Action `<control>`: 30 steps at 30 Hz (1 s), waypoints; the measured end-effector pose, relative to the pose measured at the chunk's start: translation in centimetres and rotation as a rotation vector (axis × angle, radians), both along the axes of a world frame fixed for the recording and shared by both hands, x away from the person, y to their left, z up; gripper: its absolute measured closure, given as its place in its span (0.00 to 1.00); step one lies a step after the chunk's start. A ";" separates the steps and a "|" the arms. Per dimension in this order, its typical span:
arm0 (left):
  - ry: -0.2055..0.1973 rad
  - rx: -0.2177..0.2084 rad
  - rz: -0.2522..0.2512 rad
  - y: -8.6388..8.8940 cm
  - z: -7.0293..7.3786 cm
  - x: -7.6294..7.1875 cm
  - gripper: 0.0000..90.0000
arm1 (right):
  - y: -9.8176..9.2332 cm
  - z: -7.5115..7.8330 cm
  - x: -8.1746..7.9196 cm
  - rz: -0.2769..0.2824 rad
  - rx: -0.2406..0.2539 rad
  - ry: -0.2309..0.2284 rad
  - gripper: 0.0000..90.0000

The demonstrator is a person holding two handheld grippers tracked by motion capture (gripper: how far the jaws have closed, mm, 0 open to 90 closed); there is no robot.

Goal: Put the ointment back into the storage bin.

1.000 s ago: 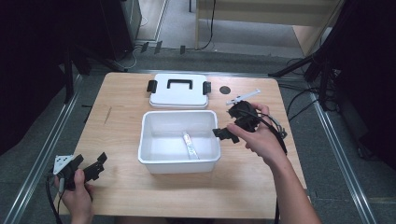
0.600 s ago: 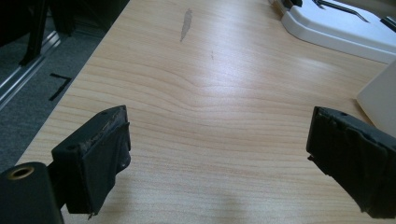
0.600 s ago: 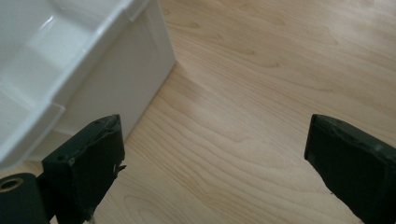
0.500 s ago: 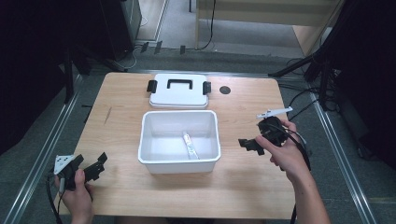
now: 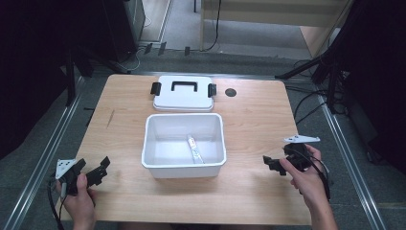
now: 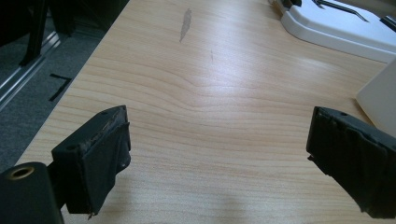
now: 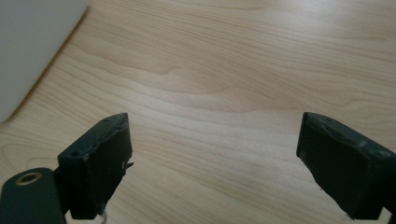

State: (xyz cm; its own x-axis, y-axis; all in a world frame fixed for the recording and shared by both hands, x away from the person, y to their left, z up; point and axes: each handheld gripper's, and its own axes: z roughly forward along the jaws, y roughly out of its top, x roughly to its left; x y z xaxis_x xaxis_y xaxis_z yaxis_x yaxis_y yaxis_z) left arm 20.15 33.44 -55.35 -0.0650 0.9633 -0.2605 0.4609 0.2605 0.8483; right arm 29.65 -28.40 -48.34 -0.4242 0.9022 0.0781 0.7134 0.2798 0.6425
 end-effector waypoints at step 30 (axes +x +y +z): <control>-0.003 -0.002 0.001 0.0 0.0 0.0 0.07 | -8.7 -5.9 -7.5 -0.155 0.082 -0.184 0.15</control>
